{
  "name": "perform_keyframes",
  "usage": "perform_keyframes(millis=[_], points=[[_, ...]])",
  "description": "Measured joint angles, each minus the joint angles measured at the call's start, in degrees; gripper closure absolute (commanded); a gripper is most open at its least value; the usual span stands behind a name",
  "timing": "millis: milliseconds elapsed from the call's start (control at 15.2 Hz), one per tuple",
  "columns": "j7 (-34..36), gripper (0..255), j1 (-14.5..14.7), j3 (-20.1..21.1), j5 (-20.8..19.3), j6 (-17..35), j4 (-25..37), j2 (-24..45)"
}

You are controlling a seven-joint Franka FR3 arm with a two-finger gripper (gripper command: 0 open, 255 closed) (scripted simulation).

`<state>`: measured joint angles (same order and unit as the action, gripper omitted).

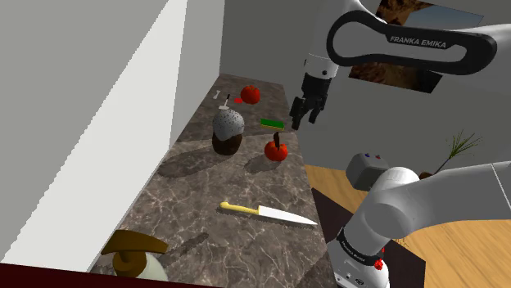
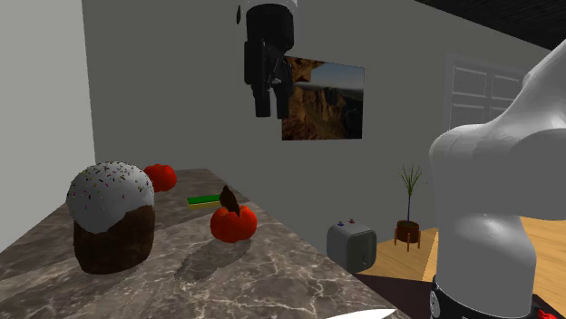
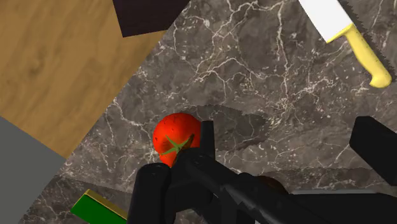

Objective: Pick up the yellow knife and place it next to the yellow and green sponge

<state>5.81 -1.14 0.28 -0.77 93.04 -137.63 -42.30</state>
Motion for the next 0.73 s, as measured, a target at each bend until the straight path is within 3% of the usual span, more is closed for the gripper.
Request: perform_keyframes(millis=[198,726], points=[[-1.2,0,1.1,0.6,0.1,1.4,-1.0,0.7],[-7.6,0,8.5,5.6,1.0,12.1,-7.1,7.5]])
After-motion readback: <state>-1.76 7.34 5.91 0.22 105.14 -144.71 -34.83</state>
